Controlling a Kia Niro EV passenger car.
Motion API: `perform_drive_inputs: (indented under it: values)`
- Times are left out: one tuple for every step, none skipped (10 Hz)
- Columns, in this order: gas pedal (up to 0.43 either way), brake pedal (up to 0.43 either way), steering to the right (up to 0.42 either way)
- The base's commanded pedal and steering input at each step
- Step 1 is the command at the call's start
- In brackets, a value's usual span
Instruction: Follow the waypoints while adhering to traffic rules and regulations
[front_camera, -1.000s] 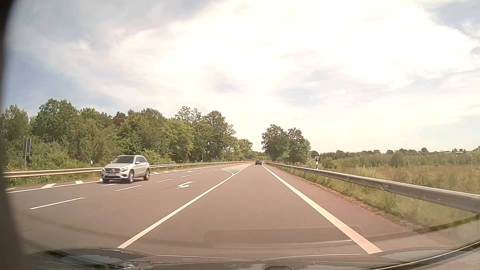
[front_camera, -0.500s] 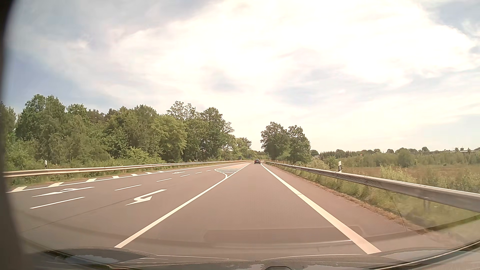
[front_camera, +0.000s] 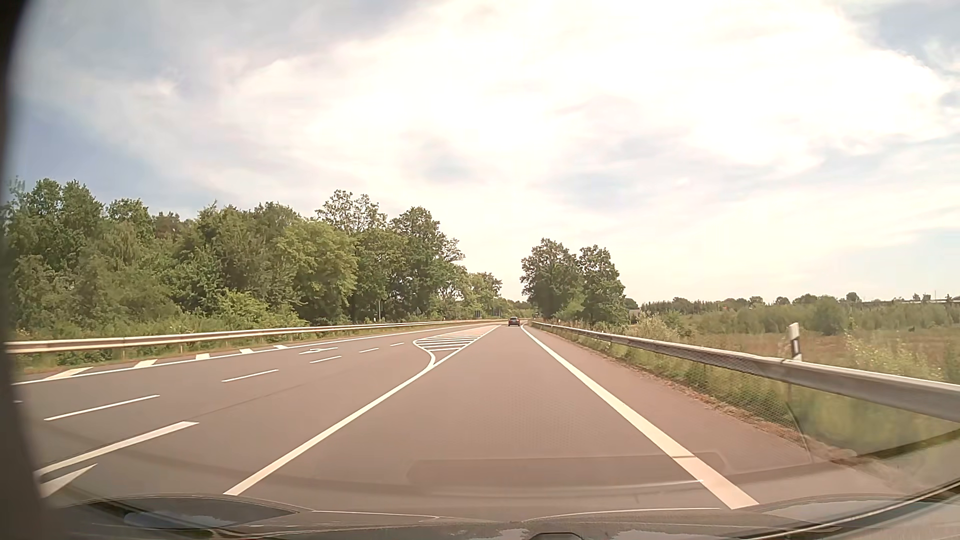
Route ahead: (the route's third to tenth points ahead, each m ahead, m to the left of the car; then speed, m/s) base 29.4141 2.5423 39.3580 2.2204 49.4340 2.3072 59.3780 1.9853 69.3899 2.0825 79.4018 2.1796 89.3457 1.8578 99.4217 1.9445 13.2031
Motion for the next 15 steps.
perform_drive_inputs:
  values:
    - [0.331,0.0,0.002]
    - [0.331,0.0,0.002]
    - [0.299,0.0,0.002]
    - [0.287,0.0,0.002]
    - [0.287,0.0,0.002]
    - [0.287,0.0,0.001]
    - [0.287,0.0,0.0]
    - [0.268,0.0,-0.001]
    - [0.228,0.0,-0.001]
    - [0.209,0.0,-0.001]
    - [0.197,0.0,-0.001]
    - [0.197,0.0,-0.001]
    - [0.189,0.0,-0.001]
    - [0.189,0.0,-0.001]
    - [0.177,0.0,-0.001]
